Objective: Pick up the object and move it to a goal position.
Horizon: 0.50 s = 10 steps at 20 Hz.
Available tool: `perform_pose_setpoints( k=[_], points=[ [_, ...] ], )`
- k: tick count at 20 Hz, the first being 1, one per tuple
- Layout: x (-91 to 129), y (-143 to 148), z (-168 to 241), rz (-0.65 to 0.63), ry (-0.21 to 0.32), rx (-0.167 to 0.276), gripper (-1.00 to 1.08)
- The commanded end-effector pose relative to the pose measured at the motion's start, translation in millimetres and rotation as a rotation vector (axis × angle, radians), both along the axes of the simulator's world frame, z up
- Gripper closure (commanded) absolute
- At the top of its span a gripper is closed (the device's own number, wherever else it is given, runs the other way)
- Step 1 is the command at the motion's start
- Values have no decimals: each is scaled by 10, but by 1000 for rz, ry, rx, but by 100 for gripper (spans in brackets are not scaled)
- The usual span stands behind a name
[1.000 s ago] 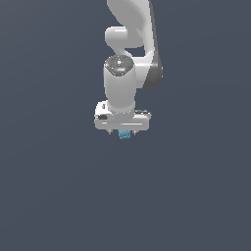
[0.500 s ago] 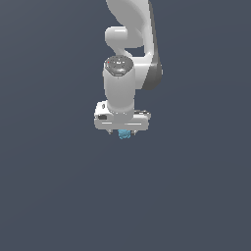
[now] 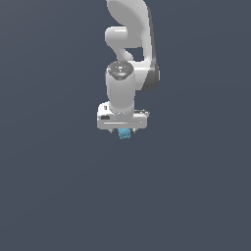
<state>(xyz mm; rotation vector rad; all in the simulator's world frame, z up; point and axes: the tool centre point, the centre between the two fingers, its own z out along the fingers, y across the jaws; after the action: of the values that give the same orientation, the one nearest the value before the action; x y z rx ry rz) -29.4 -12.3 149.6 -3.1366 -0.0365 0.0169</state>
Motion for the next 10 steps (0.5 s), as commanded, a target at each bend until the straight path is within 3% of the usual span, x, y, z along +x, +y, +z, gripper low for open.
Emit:
perform_pose_setpoints(
  k=[1,10],
  points=[
    [-108,6,-99,29,-1,-1,-92],
    [-578,35,-457,145,-8,-3,-92]
  ],
)
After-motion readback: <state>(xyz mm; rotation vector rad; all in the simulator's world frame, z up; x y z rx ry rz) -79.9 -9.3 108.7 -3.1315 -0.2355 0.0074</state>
